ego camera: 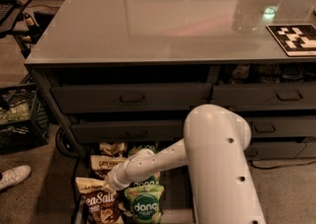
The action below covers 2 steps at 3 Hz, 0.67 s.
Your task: Pick brown chip bag from bottom drawer and place on counter
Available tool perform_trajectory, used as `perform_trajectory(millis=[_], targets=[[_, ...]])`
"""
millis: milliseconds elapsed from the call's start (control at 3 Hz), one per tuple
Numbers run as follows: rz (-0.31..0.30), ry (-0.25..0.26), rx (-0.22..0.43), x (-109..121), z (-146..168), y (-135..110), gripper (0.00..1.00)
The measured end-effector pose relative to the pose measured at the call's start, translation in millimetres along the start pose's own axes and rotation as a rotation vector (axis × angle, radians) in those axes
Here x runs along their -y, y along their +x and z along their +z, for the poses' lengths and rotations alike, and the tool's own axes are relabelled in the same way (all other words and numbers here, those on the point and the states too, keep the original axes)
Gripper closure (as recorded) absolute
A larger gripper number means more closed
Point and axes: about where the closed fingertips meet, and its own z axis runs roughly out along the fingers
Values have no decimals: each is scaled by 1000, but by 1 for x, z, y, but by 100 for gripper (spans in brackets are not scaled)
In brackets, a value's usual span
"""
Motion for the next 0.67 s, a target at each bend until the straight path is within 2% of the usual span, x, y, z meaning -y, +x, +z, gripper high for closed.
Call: perform_trajectory(millis=[333, 667], targets=[[58, -13, 62, -21, -27, -22, 100], [72, -8, 100, -38, -59, -42, 100]])
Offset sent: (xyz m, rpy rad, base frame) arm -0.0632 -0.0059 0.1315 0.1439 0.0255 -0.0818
